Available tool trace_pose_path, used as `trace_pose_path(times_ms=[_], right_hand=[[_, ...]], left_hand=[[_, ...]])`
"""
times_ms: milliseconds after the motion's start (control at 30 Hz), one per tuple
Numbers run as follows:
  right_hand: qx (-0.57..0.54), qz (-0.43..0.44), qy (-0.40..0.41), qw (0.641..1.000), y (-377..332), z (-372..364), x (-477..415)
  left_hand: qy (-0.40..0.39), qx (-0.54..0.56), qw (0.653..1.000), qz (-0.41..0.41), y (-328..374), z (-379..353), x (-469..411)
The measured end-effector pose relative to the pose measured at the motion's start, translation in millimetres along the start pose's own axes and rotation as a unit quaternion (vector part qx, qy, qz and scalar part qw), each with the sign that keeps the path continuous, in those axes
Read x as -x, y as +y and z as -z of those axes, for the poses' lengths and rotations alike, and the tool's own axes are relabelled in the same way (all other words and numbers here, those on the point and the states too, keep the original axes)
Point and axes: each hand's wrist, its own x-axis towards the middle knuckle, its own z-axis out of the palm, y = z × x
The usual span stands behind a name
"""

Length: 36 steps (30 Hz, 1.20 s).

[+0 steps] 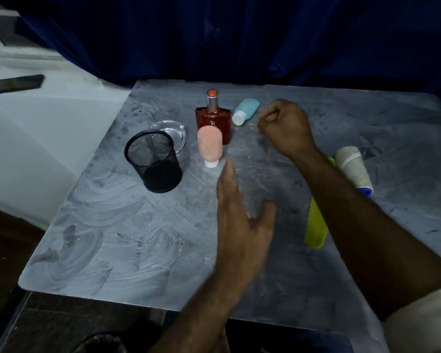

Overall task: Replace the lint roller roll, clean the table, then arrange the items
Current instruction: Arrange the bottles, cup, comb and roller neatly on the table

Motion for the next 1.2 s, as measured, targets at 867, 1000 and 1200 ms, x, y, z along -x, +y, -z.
trace_pose_path(times_ms=[867,1000,1200], right_hand=[[0.12,-0.117,-0.106,0.98,4.9,-36.4,-75.5],[0.011,-0.136,-0.138,0.981,6.0,-10.5,-57.6],[-0.123,-0.027,-0.254,0.959,-11.8,40.1,1.9]], left_hand=[[-0.038,0.044,0.996,0.067,-12.1,-32.6,-70.0],[-0.039,0.043,0.996,0.069,-9.9,-30.9,-68.3],[-0.028,0.025,0.999,-0.003,4.4,-21.7,-57.3]])
